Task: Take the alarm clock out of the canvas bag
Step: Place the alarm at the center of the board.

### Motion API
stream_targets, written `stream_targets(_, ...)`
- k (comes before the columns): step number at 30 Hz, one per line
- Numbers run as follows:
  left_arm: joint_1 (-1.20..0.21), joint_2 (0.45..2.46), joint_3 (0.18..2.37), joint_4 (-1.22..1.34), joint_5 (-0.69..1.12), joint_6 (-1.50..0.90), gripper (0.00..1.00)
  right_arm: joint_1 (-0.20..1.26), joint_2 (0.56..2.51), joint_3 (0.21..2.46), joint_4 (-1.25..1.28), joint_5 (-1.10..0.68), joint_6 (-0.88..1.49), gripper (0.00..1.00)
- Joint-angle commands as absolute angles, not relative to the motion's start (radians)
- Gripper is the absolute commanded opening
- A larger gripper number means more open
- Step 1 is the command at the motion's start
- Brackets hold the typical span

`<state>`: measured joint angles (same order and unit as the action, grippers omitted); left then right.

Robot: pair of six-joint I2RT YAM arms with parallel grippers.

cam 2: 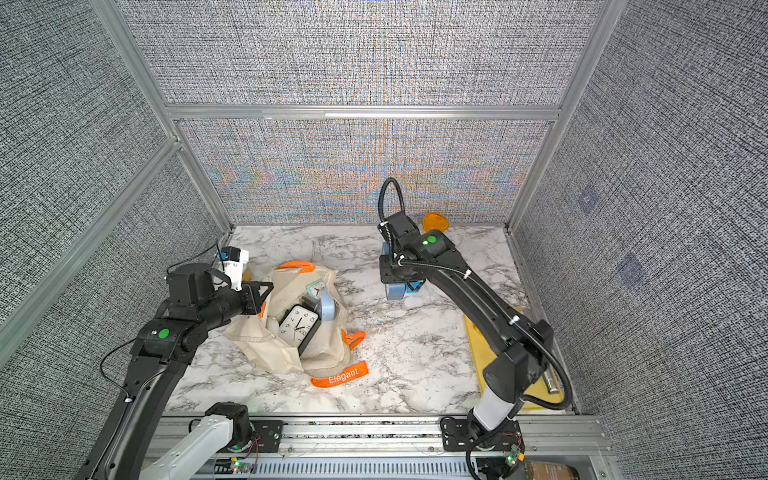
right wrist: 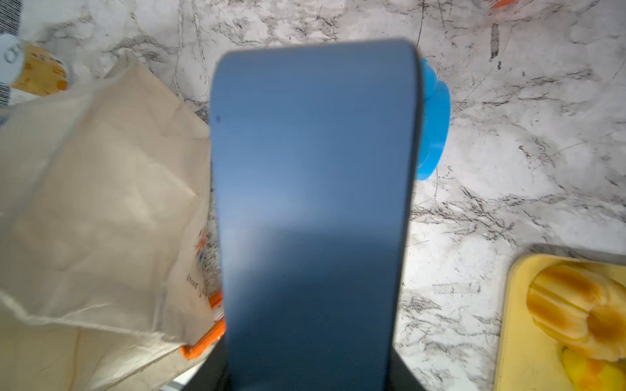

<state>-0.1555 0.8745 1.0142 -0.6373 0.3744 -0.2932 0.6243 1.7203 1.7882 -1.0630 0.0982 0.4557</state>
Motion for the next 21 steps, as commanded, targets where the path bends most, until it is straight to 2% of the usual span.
stream_targets(1,-0.156,0.875,0.994,-0.542,0.415,-0.319,0.01,0.619,1.793,1.821,-1.016,0.103,0.426,0.34)
stream_targets(7,-0.155,0.873,0.961,-0.495,0.436,-0.345,0.01,0.611,1.975,1.927,-1.045,0.087,0.43,0.34)
stream_targets(21,-0.155,0.841,0.884,-0.446,0.455,-0.344,0.01,0.551,2.172,1.994,-0.913,0.128,0.402,0.36)
